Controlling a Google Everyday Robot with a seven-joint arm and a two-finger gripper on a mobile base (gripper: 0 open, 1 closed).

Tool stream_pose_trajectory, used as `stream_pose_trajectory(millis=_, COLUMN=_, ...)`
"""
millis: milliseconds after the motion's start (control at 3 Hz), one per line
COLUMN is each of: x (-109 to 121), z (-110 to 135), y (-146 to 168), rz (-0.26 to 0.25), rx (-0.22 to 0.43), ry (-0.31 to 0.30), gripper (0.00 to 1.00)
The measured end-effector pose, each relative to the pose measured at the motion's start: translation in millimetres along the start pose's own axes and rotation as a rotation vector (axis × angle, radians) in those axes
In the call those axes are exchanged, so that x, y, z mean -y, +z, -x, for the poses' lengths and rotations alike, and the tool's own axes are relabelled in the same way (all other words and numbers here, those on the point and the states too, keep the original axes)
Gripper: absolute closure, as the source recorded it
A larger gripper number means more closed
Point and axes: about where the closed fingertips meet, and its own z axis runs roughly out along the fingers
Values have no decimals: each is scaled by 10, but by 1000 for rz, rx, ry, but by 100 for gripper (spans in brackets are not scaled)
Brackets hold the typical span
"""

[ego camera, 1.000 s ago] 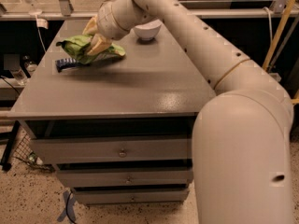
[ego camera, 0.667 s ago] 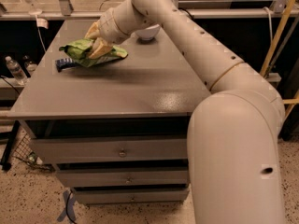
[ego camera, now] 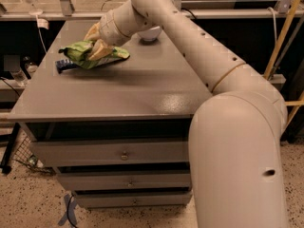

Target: Move green rice chip bag near rxbar blueberry

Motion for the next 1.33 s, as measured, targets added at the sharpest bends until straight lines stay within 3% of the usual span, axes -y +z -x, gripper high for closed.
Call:
stream_pose_trajectory(millis=667, x=-24, z=13, y=64, rz=9, rx=6, ry=0, gripper=4)
stream_pose_trajectory(millis=1000, x=-31, z=17, y=83, rz=11, rx=7, ry=0, gripper=0)
stream_pose_trajectory(millis=1333, x=-122, z=-66, y=-48, rz=49, rx=-28, ry=44, gripper=0)
